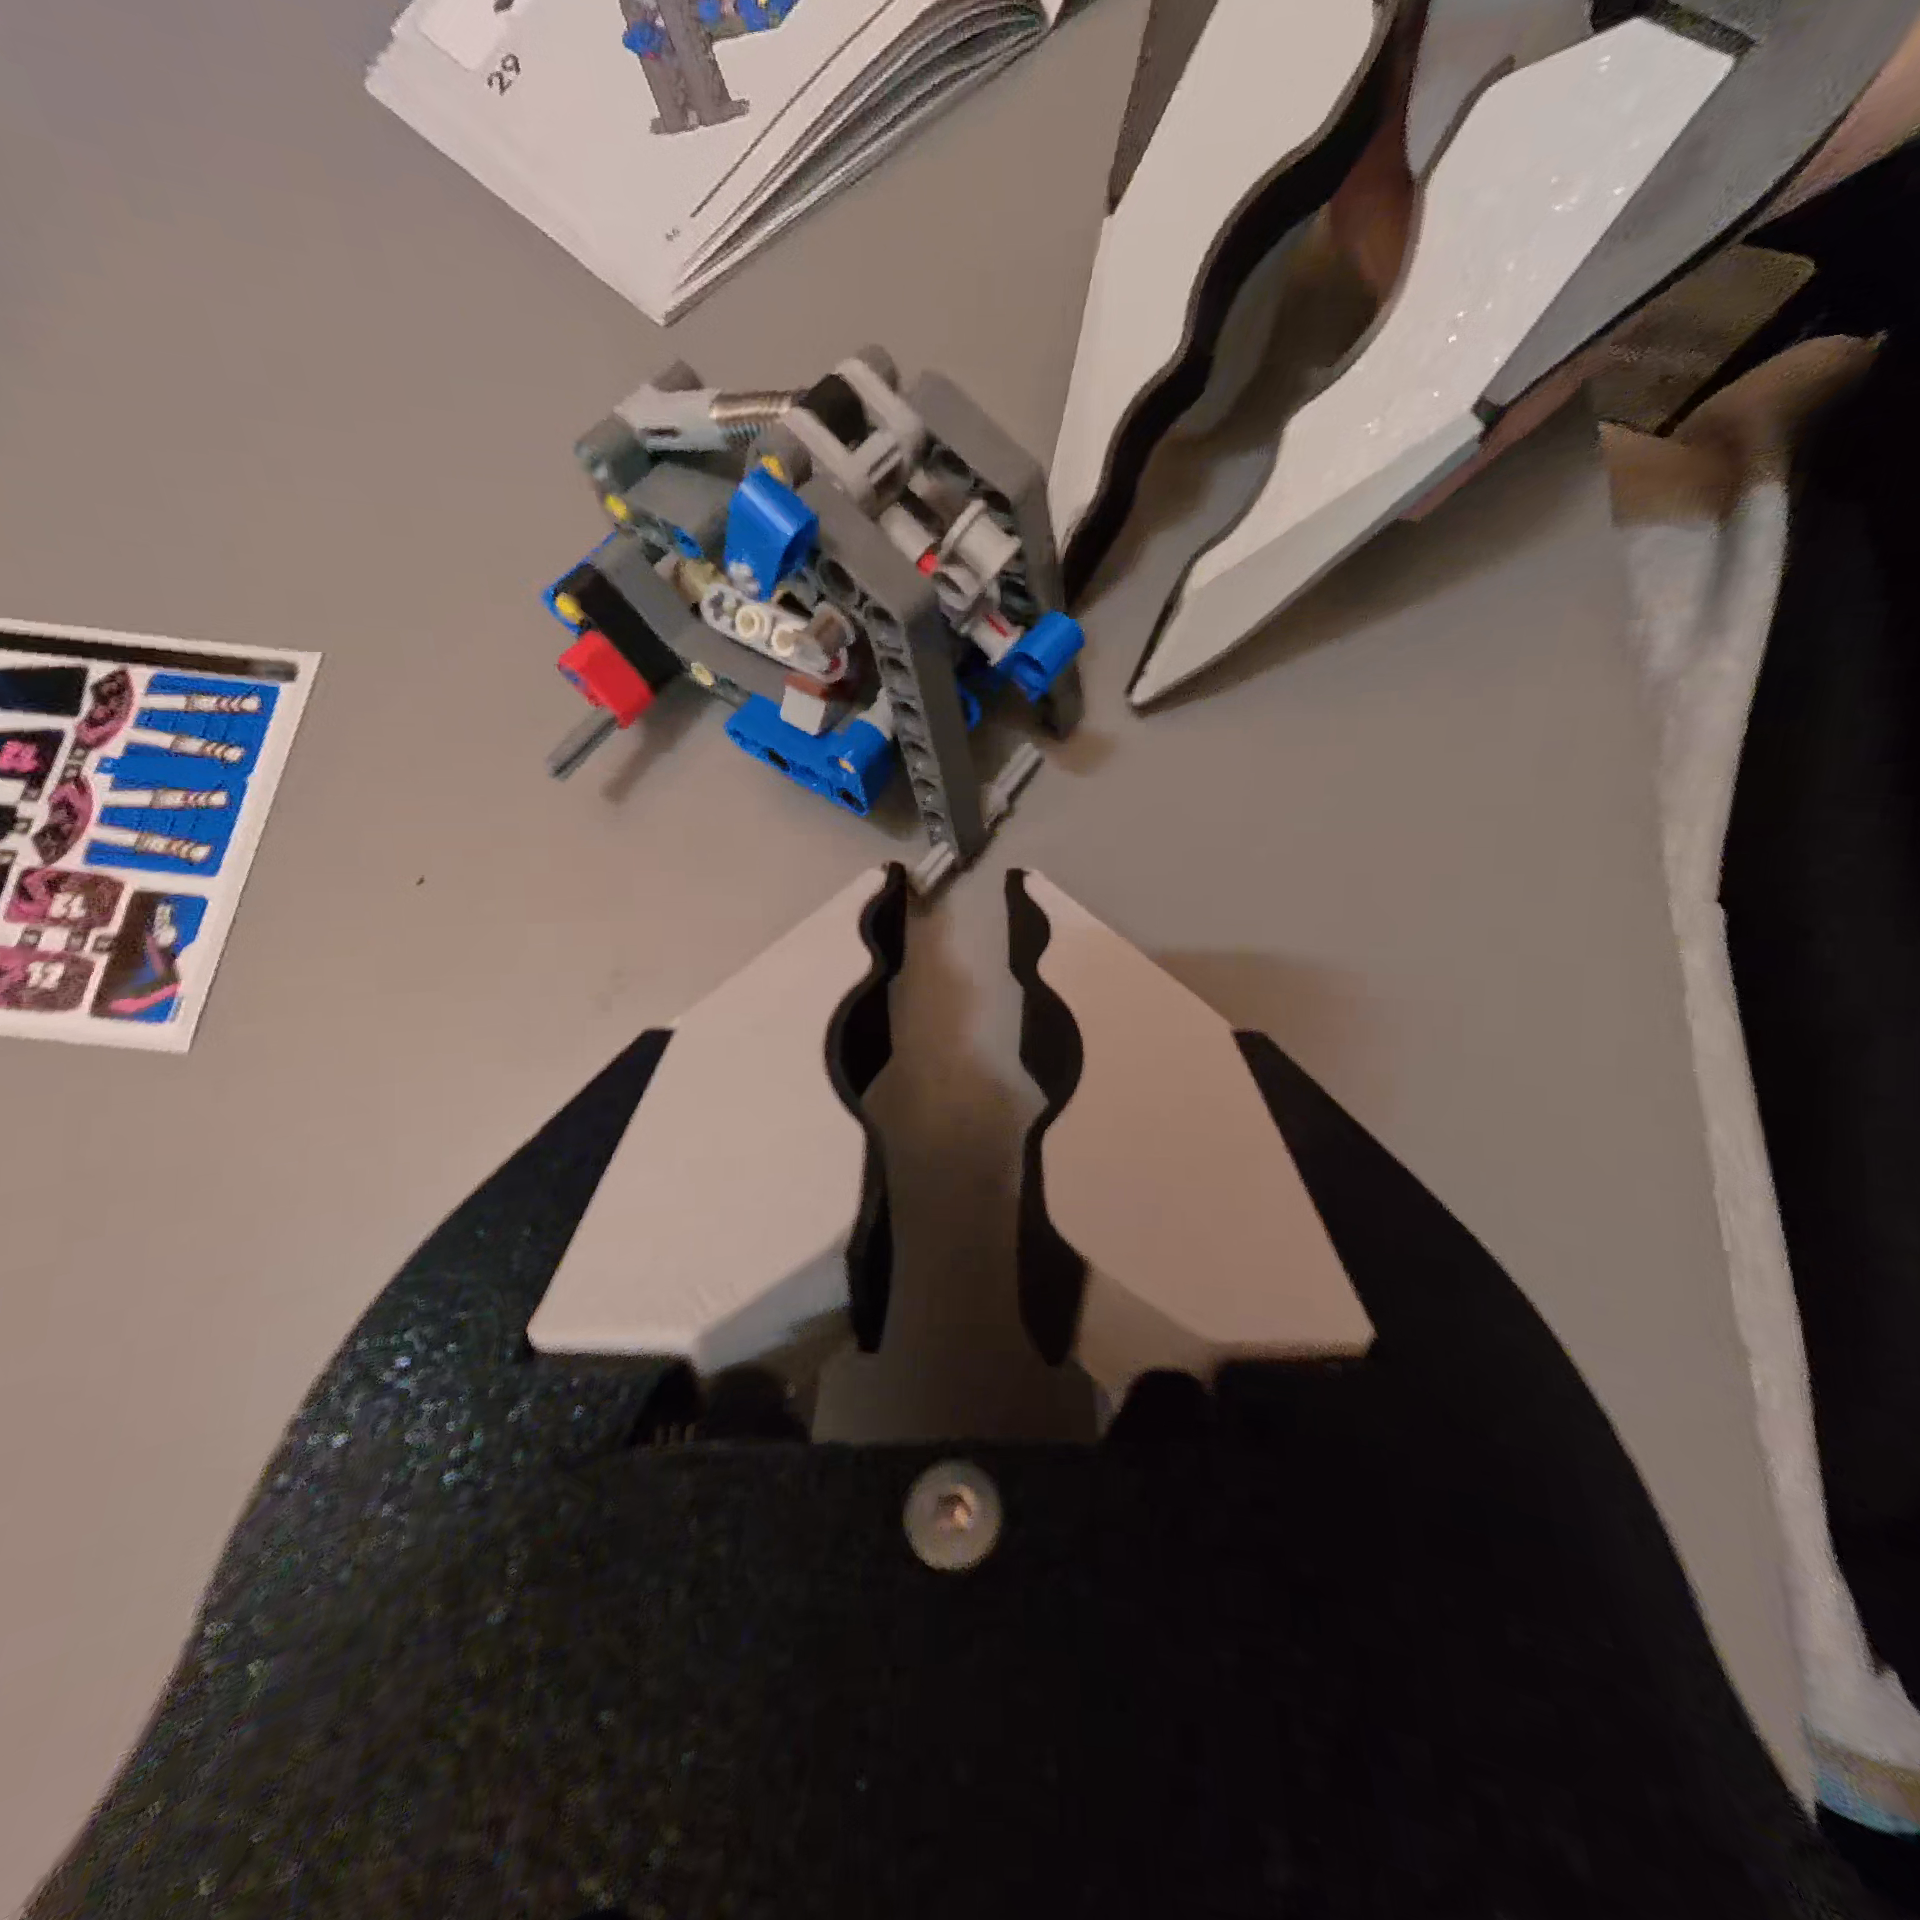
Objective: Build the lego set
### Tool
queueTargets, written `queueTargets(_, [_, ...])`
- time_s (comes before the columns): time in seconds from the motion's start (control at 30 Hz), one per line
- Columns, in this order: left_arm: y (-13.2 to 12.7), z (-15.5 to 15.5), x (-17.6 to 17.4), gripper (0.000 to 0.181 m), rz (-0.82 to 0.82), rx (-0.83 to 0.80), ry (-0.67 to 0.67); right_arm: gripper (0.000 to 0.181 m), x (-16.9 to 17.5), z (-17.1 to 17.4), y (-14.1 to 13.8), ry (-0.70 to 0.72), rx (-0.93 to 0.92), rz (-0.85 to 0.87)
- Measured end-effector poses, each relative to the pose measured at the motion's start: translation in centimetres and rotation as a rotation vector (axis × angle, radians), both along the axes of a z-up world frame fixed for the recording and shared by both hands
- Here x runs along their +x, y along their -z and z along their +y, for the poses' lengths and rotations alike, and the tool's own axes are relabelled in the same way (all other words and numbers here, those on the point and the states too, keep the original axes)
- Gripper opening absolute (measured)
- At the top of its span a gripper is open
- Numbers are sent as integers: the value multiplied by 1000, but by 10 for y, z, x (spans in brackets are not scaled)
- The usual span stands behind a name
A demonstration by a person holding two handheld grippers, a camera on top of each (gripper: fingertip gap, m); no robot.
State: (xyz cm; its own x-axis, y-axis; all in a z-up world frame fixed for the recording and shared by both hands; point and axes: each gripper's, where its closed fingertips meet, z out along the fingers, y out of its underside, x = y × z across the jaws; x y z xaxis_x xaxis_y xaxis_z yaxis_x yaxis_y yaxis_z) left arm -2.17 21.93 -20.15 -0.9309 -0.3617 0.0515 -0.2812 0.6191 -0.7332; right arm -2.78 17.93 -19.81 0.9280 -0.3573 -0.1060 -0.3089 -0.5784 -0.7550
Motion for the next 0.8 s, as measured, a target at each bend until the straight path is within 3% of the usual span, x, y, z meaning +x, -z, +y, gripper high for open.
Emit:
queueTargets(0.23, [0,-28,-12,11,-45,15,45,8,6,-12,1,15,-16,-20])
queueTargets(0.43, [-3,-17,-7,13,-96,90,2,8,8,-23,1,35,-17,-24])
queueTargets(0.63, [-1,-30,-14,15,-45,68,31,14,8,-22,1,30,-35,-65])
queueTargets(0.8, [1,-35,-9,2,-75,73,17,8,14,-22,2,59,-42,-71])
